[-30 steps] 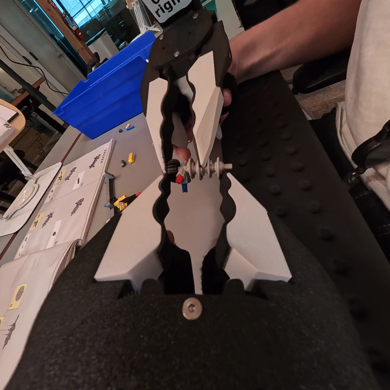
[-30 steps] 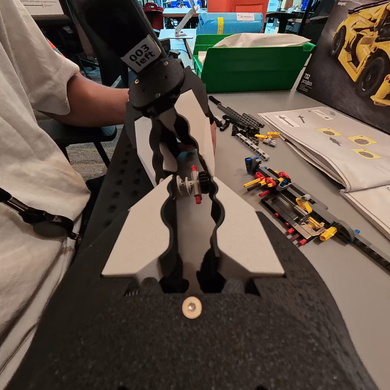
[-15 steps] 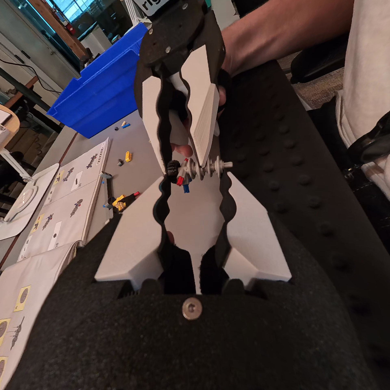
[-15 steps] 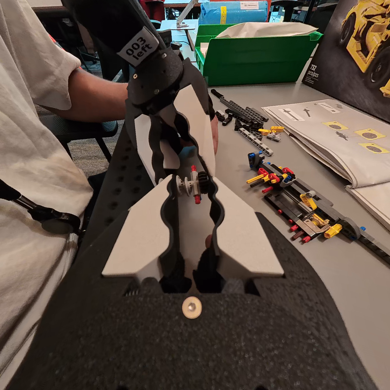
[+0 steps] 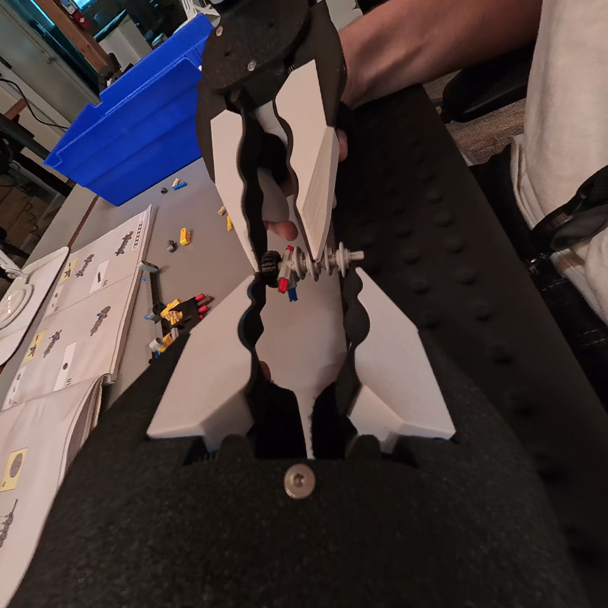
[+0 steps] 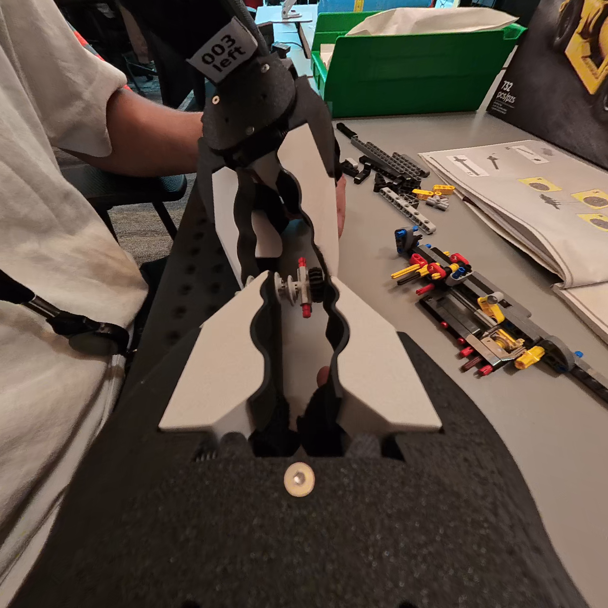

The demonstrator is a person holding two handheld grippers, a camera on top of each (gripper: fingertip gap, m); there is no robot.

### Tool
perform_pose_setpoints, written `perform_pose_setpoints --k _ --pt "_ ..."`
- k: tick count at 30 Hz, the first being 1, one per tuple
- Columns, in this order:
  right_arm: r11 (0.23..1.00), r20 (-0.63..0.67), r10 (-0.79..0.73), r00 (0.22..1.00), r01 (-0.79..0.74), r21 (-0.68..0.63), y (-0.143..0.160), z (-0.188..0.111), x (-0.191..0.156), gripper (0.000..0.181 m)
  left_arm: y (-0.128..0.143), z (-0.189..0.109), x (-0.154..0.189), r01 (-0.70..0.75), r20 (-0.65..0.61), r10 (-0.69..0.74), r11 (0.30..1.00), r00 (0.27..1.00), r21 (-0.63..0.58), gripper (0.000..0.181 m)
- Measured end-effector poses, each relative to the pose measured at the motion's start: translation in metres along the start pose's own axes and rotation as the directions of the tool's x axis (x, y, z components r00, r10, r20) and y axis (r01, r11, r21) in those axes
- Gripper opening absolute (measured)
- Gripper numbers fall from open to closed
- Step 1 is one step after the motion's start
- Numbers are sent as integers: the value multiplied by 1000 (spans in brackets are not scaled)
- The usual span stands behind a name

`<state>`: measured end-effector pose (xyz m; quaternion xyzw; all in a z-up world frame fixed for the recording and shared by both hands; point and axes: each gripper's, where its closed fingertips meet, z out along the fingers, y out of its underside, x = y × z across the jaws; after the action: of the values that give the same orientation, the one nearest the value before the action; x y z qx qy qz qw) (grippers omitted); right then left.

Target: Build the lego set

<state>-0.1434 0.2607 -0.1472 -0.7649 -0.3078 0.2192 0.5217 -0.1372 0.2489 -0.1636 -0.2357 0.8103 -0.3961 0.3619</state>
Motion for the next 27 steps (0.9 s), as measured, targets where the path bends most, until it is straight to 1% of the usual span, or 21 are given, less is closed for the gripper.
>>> perform_pose_setpoints --k 3,5,8,11,13,14,15,17,18,20,22,25,27 --pt "1000 -1 1 1000 -1 1 0 0 0 29 0 0 0 -2 6 2 1000 1000 0 47" --pt "1000 -19 14 1000 -14 17 -2 -1 5 29 0 1 -5 -4 39 4 1000 999 2 47" --pt "998 -66 -15 998 19 53 -7 -4 9 30 -2 2 -11 -20 87 19 1000 996 13 47" --pt "995 -49 42 998 -37 89 -13 -8 13 30 5 5 -19 -103 167 111 993 980 -54 47" --pt "984 -43 102 994 -95 154 -25 -15 19 30 13 4 -27 -156 229 181 980 956 -123 47" --pt "976 -53 147 988 -137 168 -28 -17 25 29 14 4 -33 -186 264 221 971 939 -154 47" --pt "972 -67 195 979 -184 145 -24 -16 31 28 16 3 -38 -217 296 266 958 918 -188 47" --pt "972 -99 235 967 -231 47 -12 -10 38 32 21 2 -44 -284 333 363 922 870 -263 47" --pt "972 -134 233 963 -234 10 -8 -7 42 31 21 2 -46 -326 348 419 898 838 -296 47" --pt "976 -152 200 968 -210 -50 -5 -1 42 33 22 0 -53 -402 381 538 832 752 -382 47" --pt "973 -176 184 967 -204 -105 -2 4 45 33 23 -1 -56 -464 372 634 762 678 -453 47" --pt "976 -181 173 968 -193 -101 -9 3 48 24 16 -4 -57 -520 385 708 700 592 -490 47" --pt "975 -169 182 969 -200 -100 -13 3 46 25 13 -6 -57 -552 380 750 658 541 -513 46"
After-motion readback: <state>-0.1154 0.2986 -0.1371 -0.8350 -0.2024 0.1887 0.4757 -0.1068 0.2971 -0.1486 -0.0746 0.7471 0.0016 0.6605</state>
